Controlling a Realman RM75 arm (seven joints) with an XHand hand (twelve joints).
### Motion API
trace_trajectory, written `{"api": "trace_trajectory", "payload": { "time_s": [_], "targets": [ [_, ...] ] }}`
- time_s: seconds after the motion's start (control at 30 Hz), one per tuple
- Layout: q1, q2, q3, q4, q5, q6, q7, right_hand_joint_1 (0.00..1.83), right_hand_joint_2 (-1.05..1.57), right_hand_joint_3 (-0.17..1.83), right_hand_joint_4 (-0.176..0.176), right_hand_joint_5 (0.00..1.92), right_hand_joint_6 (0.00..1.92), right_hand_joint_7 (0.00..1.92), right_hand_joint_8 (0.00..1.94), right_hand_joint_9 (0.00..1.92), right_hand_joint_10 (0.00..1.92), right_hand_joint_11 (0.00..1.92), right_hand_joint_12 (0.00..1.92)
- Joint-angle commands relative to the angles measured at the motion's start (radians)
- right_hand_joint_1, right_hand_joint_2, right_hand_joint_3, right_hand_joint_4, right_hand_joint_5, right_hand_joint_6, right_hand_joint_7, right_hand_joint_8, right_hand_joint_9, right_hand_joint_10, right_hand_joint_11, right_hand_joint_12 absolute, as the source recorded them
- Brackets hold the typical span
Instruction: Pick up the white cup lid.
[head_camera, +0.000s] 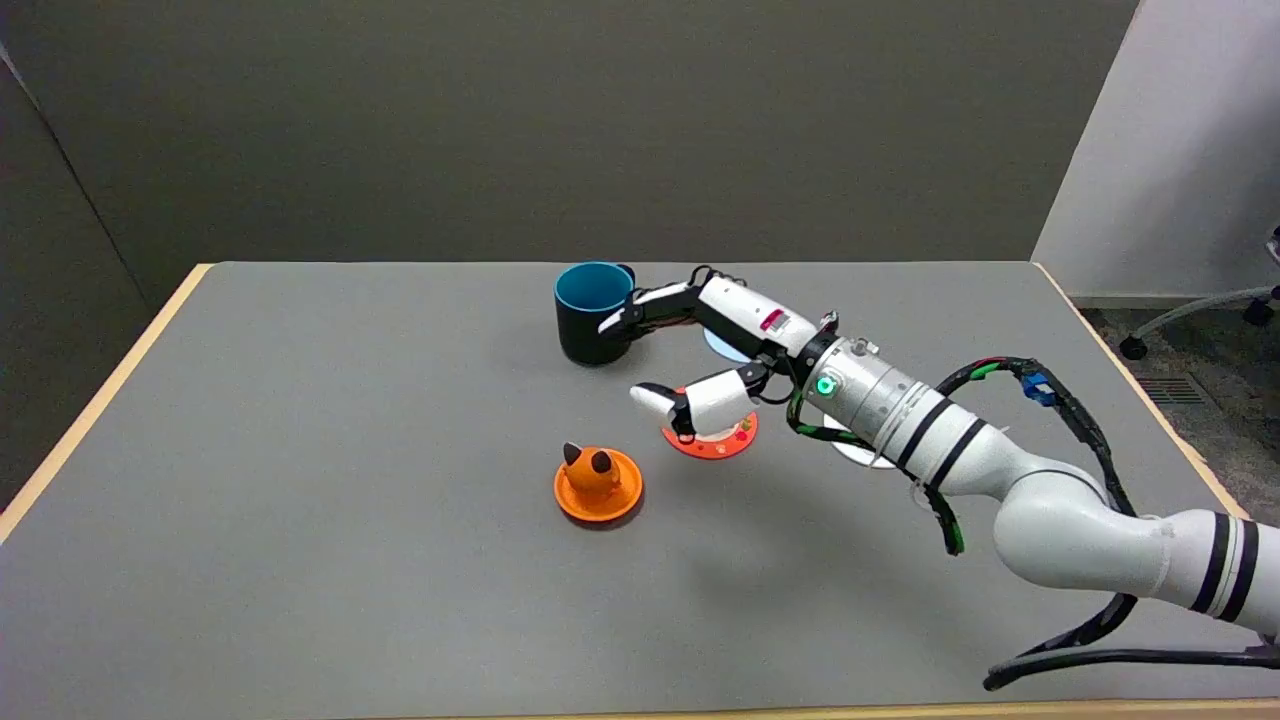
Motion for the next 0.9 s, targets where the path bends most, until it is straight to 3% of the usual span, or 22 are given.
{"api": "trace_trajectory", "payload": {
  "time_s": [0.03, 0.4, 0.9],
  "targets": [
    [-0.008, -0.006, 0.130, 0.121, 0.184, -0.019, -0.269, 0.74, 0.55, 0.95, -0.113, 0.67, 0.22, 0.73, 0.20, 0.60, 0.20, 0.45, 0.30],
    [-0.228, -0.013, 0.464, 0.234, 0.290, -0.028, -0.451, 0.74, 0.50, 0.98, -0.120, 0.61, 0.21, 0.71, 0.20, 0.59, 0.20, 0.46, 0.31],
    [-0.273, 0.012, 0.514, 0.275, 0.383, -0.130, -0.517, 0.74, 0.45, 0.98, -0.124, 0.62, 0.21, 0.65, 0.19, 0.59, 0.20, 0.47, 0.32]
  ]
}}
